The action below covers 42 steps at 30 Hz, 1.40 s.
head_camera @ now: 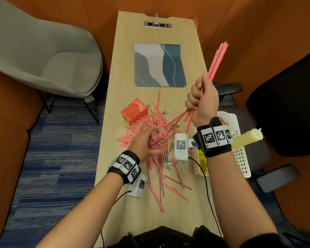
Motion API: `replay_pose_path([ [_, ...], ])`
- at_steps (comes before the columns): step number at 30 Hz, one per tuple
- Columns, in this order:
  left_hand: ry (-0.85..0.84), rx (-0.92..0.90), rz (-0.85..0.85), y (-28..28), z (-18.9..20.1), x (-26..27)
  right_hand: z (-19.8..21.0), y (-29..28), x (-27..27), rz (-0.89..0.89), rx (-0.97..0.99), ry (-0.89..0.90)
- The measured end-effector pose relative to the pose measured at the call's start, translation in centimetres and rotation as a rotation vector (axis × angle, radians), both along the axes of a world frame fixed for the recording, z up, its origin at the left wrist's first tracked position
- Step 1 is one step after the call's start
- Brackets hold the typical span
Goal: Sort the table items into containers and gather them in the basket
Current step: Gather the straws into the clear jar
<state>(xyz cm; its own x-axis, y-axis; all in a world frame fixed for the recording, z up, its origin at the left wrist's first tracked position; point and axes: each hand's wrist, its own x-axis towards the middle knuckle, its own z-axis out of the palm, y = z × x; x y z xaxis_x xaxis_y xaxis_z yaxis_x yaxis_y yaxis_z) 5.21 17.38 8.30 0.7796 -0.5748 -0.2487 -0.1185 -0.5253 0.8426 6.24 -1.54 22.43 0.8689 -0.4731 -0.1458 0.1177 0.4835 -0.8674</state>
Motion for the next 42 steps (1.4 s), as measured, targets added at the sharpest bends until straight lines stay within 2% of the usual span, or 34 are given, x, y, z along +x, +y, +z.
replay_pose_path([
  [3, -0.024, -0.005, -0.018, -0.3, 0.8, -0.3, 0.7, 1.4, 0.1, 0.093, -0.187, 0.047],
  [5, -0.049, -0.013, -0.031, -0.5, 1.3, -0.4, 0.1, 2.3, 0.1, 0.158, -0.363, 0.125],
  [7, -0.083, -0.017, -0.048, -0.7, 1.9, -0.4, -0.6, 3.1, 0.0, 0.213, -0.452, 0.134],
  [11, -0.151, 0.011, -0.065, -0.8, 2.5, -0.5, -1.2, 4.5, -0.1, 0.189, -0.310, 0.001],
  [14, -0.110, -0.022, -0.030, -0.9, 2.6, -0.6, -1.8, 5.1, -0.3, 0.114, -0.243, -0.072],
  [20, -0.043, -0.121, 0.096, -0.7, 2.9, -0.2, -4.3, 5.7, -2.3, 0.014, -0.132, -0.064],
  [22, -0.051, -0.133, 0.113, -0.8, 2.8, 0.0, -5.3, 5.7, -2.9, 0.033, -0.231, -0.014],
  [26, -0.081, -0.124, 0.091, -0.7, 2.7, 0.2, -7.0, 5.2, -3.5, 0.052, -0.648, 0.112],
  [29, -0.051, -0.148, 0.097, -0.7, 2.6, 0.3, -8.1, 4.3, -3.3, 0.063, -0.805, 0.210],
  [32, -0.041, -0.145, 0.104, -0.8, 2.8, 0.5, -8.5, 3.8, -3.7, 0.175, -1.008, 0.286],
  [33, -0.042, -0.149, 0.101, -0.8, 2.8, 0.6, -8.2, 3.8, -4.0, 0.216, -1.034, 0.283],
  [35, -0.057, -0.129, 0.099, -0.6, 2.8, 0.8, -7.2, 3.5, -4.5, 0.263, -0.931, 0.222],
  [37, -0.086, -0.067, 0.098, -0.2, 2.8, 0.9, -6.3, 2.8, -4.6, 0.187, -0.893, 0.157],
  [39, -0.082, -0.042, 0.092, 0.0, 2.7, 1.0, -5.8, 2.1, -4.3, 0.145, -0.925, 0.157],
  [42, -0.072, -0.049, 0.082, 0.1, 2.6, 1.0, -5.7, 2.4, -4.0, 0.301, -1.049, 0.206],
])
